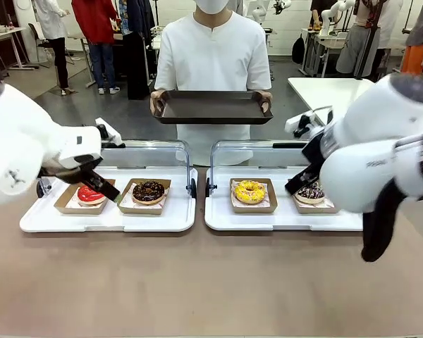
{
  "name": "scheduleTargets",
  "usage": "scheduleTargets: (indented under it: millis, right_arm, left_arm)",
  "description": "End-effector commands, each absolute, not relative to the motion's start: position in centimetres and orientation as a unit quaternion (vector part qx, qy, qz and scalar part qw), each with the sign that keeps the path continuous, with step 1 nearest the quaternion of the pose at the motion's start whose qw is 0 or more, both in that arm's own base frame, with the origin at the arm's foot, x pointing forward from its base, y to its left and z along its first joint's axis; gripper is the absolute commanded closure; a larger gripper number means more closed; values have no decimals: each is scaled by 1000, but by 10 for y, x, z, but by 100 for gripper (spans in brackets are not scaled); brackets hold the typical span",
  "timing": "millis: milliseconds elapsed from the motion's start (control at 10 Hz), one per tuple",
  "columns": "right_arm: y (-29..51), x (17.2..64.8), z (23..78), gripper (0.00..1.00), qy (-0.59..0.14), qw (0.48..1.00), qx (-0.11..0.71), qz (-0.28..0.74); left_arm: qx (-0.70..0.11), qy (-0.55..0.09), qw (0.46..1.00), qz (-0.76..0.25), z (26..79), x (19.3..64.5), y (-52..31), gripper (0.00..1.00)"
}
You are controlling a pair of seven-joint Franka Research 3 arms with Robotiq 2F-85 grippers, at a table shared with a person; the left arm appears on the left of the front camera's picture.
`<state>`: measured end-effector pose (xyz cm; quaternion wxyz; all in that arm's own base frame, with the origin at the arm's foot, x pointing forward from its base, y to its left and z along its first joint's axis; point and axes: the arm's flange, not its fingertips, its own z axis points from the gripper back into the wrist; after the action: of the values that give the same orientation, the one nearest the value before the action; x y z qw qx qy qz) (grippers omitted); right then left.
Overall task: Provide the desired donut to the person.
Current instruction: Pick up and lift the Paper togo box containing the Donut pointed at by the person.
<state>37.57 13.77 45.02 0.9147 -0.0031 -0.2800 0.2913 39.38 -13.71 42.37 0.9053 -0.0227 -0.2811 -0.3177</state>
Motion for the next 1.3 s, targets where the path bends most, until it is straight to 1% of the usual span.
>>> scheduleTargets:
  millis: [0,200,400,500,600,700,800,1200]
  right_arm:
    - [124,320,514,0,-266,920,3,288]
    - [118,297,560,0,-225,929,4,294]
    - [117,284,597,0,-219,934,-13,283]
    - [120,280,604,0,-213,934,-26,286]
    - [120,278,607,0,-212,933,-28,290]
    - [124,275,602,0,-241,925,-47,289]
    - [115,271,611,0,-220,929,-15,296]
    - [115,271,611,0,-220,929,-15,296]
  left_arm:
    - [-58,-279,893,-348,489,363,-103,0]
    - [-51,-274,896,-346,542,349,-91,0]
    - [-42,-273,897,-345,584,344,-82,0]
    - [-36,-271,899,-342,595,340,-78,0]
    - [-30,-271,902,-336,599,333,-76,0]
    - [-11,-299,892,-338,597,322,-79,0]
    - [-49,-278,900,-333,603,333,-76,0]
    - [-49,-278,900,-333,603,333,-76,0]
